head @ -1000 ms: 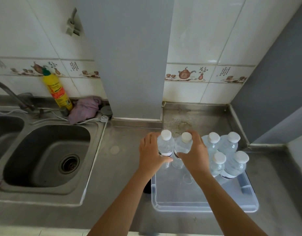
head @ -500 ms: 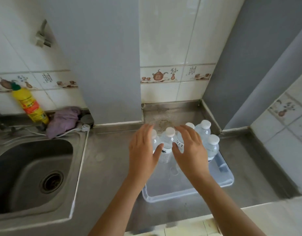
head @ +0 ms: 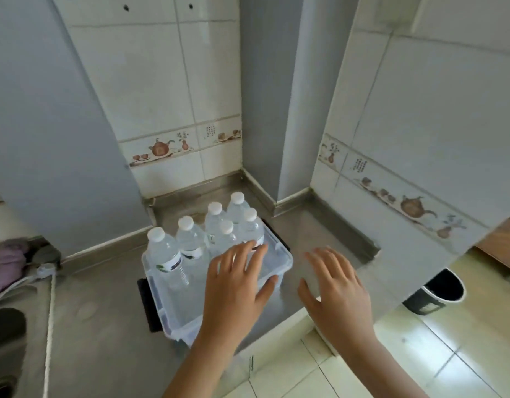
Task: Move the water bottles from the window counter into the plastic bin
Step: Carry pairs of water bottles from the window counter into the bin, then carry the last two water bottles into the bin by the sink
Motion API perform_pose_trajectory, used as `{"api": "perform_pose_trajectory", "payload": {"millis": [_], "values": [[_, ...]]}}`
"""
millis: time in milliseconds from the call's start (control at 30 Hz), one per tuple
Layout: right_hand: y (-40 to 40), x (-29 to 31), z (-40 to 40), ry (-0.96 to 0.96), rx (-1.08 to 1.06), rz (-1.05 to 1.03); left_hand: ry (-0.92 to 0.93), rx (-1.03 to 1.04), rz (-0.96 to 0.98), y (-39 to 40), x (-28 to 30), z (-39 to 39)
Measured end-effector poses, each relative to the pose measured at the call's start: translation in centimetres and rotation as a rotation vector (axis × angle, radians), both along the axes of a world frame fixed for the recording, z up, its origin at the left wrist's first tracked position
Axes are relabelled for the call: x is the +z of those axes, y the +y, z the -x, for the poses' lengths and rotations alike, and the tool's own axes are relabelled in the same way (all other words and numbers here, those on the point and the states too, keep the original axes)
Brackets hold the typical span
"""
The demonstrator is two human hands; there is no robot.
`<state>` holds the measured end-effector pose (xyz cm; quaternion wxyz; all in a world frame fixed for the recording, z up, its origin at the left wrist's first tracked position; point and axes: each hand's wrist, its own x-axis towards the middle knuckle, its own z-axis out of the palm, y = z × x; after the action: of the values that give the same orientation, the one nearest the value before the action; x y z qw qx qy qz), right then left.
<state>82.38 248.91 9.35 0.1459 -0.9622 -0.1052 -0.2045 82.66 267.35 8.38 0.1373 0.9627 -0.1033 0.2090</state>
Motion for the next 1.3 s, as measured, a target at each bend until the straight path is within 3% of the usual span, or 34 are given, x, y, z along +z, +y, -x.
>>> {"api": "perform_pose_trajectory", "payload": {"millis": [733,967,1300], "values": [[-32.5,-1.2,26.8,0.006,-0.761,-0.052,0.086,-0.685,-0.057,-37.4,0.7,15.0],[-41.2,-1.2,29.7,-0.026,-1.010,-0.065,0.084,-0.916,0.006,-49.3,1.0,15.5],[-56.1,-0.6,27.5,-0.026,-1.269,-0.111,0.055,-1.192,-0.007,-68.7,0.6,10.8]]}}
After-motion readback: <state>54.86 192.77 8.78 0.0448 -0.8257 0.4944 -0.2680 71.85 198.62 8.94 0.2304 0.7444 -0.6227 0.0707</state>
